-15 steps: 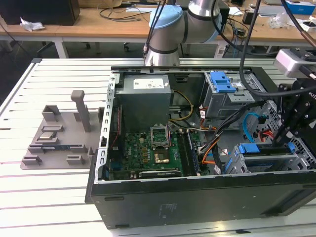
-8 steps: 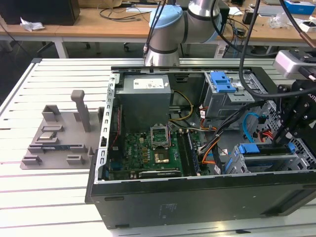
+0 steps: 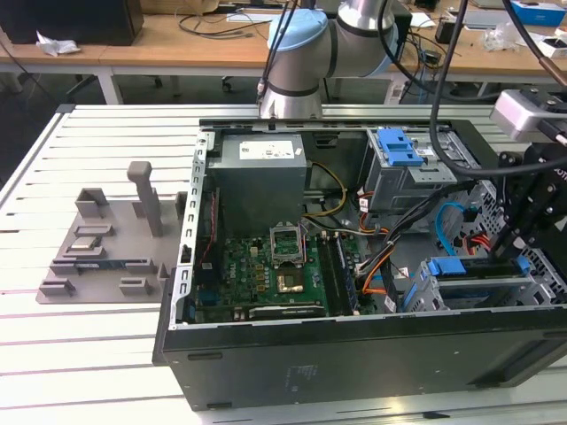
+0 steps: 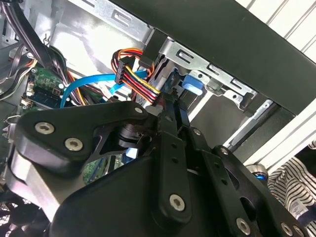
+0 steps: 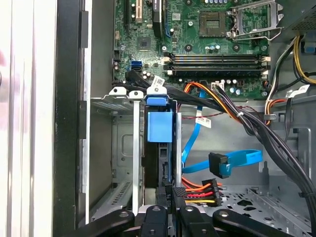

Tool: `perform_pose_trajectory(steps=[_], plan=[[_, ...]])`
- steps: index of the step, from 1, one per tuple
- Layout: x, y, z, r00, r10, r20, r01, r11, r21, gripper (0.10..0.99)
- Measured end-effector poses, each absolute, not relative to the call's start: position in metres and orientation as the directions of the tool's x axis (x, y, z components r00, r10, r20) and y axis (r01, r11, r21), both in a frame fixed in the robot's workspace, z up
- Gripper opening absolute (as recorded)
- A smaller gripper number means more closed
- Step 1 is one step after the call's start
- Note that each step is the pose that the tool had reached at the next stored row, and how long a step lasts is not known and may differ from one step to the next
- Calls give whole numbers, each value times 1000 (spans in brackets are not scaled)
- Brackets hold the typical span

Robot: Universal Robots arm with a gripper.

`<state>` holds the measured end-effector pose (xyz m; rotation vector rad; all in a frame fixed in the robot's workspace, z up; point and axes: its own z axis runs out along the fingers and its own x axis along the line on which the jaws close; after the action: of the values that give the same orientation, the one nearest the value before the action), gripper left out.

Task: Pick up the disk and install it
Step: 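Insert the first disk wire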

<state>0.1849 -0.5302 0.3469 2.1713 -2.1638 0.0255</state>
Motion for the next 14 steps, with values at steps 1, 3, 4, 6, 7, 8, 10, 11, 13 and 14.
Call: perform_pose_trajectory(steps=[1,3,4,6,7,8,10,11,13,14], plan=[[185,-530,347,5,-998,65,-999,-2,42,165],[185,-531,347,5,-998,62,-999,-2,42,165],[185,-531,347,5,-998,60,-999,-2,42,165],[185,-532,346,5,-998,57,-999,-3,42,165],[185,-532,346,5,-998,56,-999,-3,42,165],[185,-532,346,5,-998,55,-999,-3,42,165],[185,-533,345,5,-999,54,-999,-3,42,165],[185,-533,345,5,-999,53,-999,-3,42,165],[185,-534,345,5,-999,51,-999,-3,42,165],[185,-534,344,5,-999,46,-999,-3,42,165]])
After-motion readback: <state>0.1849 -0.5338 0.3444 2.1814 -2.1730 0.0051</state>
